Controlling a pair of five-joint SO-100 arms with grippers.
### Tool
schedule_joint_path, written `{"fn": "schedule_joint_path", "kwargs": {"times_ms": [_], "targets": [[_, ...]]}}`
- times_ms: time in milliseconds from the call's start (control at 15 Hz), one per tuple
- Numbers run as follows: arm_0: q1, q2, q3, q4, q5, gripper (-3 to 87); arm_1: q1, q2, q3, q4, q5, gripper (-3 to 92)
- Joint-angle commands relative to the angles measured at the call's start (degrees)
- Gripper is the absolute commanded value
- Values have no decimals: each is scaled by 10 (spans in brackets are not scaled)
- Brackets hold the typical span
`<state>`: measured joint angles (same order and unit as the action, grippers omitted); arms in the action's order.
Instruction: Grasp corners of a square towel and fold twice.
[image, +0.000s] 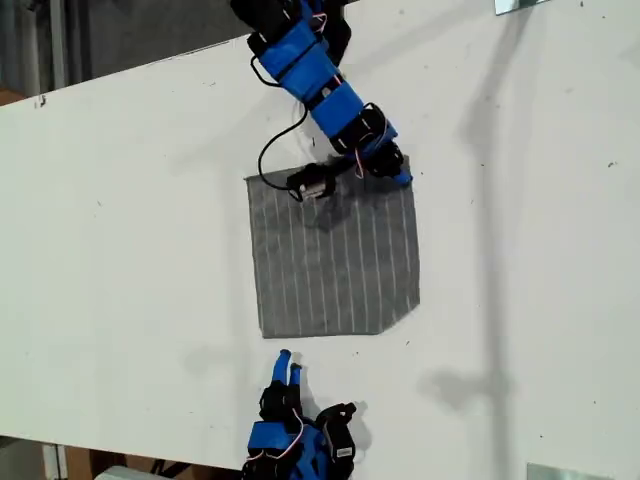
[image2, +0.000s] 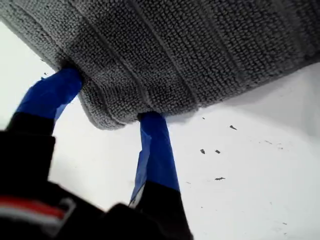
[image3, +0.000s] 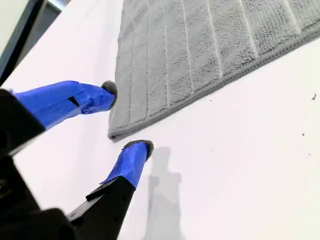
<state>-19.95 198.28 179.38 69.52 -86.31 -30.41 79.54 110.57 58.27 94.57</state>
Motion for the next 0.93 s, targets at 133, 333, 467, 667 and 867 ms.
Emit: {"fn": "schedule_joint_path", "kwargs": {"times_ms": [133, 333, 467, 667, 867], "targets": [[41, 0, -28, 6, -18, 168, -7, -9, 11, -33, 10, -1], [117, -103, -192, 71, -39, 154, 7, -12, 11, -31, 3, -1], [186, -345, -308, 18, -33, 155, 12, -15, 11, -30, 0, -1], [305, -632, -405, -86, -80, 164, 4, -18, 11, -31, 6, -1], [386, -805, -440, -185, -161, 177, 1, -25, 11, -37, 8, -1]]}}
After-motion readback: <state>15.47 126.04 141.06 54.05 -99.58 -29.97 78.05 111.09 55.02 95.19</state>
